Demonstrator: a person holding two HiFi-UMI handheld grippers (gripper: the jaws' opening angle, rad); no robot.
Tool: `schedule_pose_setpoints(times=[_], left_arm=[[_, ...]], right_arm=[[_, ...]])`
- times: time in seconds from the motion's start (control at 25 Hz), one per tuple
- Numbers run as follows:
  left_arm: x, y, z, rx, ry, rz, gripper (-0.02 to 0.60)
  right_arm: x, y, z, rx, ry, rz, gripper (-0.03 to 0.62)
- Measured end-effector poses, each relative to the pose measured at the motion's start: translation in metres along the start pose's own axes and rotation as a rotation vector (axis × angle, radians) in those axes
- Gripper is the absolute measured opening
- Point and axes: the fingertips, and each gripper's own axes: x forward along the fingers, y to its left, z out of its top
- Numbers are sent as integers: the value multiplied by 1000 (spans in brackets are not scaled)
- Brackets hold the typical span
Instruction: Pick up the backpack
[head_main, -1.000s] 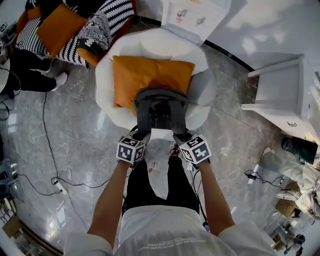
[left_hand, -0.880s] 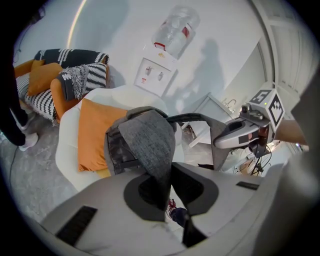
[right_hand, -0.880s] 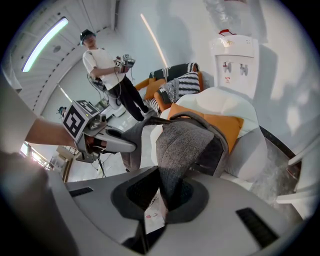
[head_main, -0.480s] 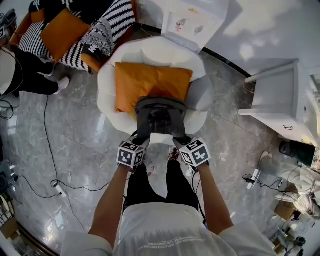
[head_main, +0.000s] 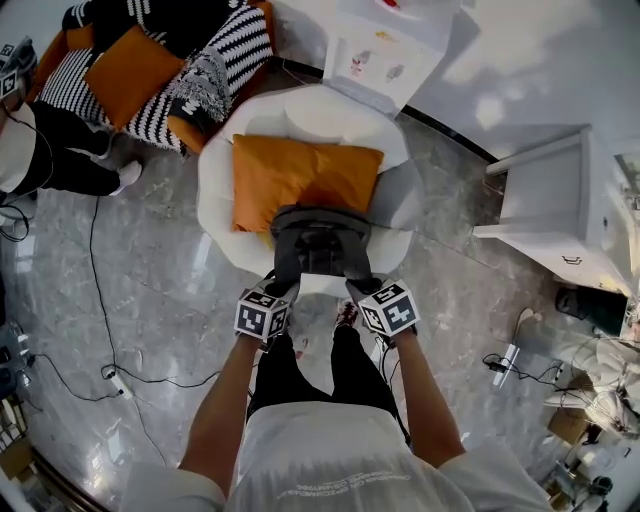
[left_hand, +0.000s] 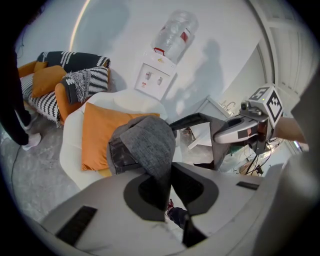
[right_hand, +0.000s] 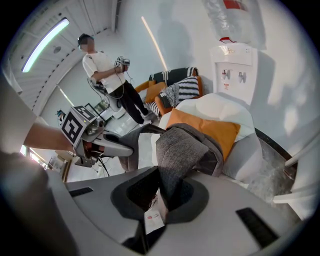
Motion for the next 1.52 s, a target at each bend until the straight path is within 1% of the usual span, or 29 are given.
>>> schedule_pose_setpoints(times=[0.36,0.64,1.16,1.36,1.52], left_arm=[[-10,-1,9,7,-15,-5,49],[-24,-4,16,35,-37,-6,49],[-42,-9,26,53,-70,24,49],[-48,-11,31,47,-93,35,49],[-55,-9,34,42,-107,44,49]], right_arm=[[-9,-3,13,0,-3,-22,37],[-21,2,20,-4,-24,-46,37],[-32,7,37,-2,-76,-53,38],[-36,10,38,-10,-86,-52,38],[-37,14,45,9,-103,-42,37]])
